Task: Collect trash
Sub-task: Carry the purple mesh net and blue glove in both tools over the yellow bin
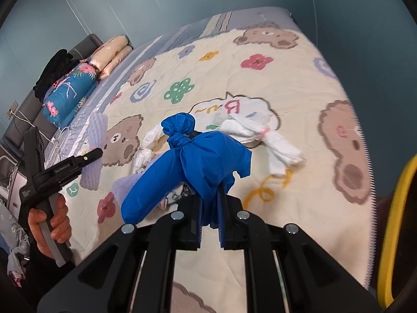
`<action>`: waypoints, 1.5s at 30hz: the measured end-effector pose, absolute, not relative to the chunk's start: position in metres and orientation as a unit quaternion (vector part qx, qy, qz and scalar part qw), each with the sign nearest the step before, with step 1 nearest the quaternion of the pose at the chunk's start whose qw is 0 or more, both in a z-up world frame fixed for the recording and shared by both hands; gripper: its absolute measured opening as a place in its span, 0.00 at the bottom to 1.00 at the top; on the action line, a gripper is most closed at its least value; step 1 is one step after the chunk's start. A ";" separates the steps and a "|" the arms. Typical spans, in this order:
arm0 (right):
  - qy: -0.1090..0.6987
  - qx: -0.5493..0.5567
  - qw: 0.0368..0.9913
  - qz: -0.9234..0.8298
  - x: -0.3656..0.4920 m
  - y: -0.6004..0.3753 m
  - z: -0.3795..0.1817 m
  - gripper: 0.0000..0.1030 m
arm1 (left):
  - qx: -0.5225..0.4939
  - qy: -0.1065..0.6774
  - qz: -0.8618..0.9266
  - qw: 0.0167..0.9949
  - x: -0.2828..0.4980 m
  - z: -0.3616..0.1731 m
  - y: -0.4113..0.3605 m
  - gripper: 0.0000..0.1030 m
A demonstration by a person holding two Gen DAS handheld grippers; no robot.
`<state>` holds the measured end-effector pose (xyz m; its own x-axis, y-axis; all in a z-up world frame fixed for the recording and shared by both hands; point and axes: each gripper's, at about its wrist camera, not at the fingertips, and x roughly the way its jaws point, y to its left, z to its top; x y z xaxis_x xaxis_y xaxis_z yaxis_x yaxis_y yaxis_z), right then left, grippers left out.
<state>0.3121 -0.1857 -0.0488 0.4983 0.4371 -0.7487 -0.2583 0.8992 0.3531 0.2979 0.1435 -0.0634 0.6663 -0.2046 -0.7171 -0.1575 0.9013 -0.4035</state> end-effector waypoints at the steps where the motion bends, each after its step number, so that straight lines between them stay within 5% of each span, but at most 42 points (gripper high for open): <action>1: 0.458 0.097 0.861 0.201 0.308 -0.189 -0.048 0.09 | -0.221 0.407 -0.018 0.886 0.295 -0.060 0.141 0.25; 12: 0.446 0.110 0.867 0.192 0.268 -0.227 -0.037 0.09 | -0.190 0.391 -0.053 0.899 0.278 -0.017 0.097 0.25; 45: 0.405 0.165 0.892 0.113 0.211 -0.352 -0.016 0.09 | -0.121 0.422 -0.193 0.877 0.263 -0.013 -0.076 0.25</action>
<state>0.2108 -0.3522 -0.0161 0.6469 0.3359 -0.6846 -0.0682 0.9196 0.3868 0.2626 -0.0764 -0.0134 0.5693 -0.4406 -0.6941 0.2361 0.8963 -0.3754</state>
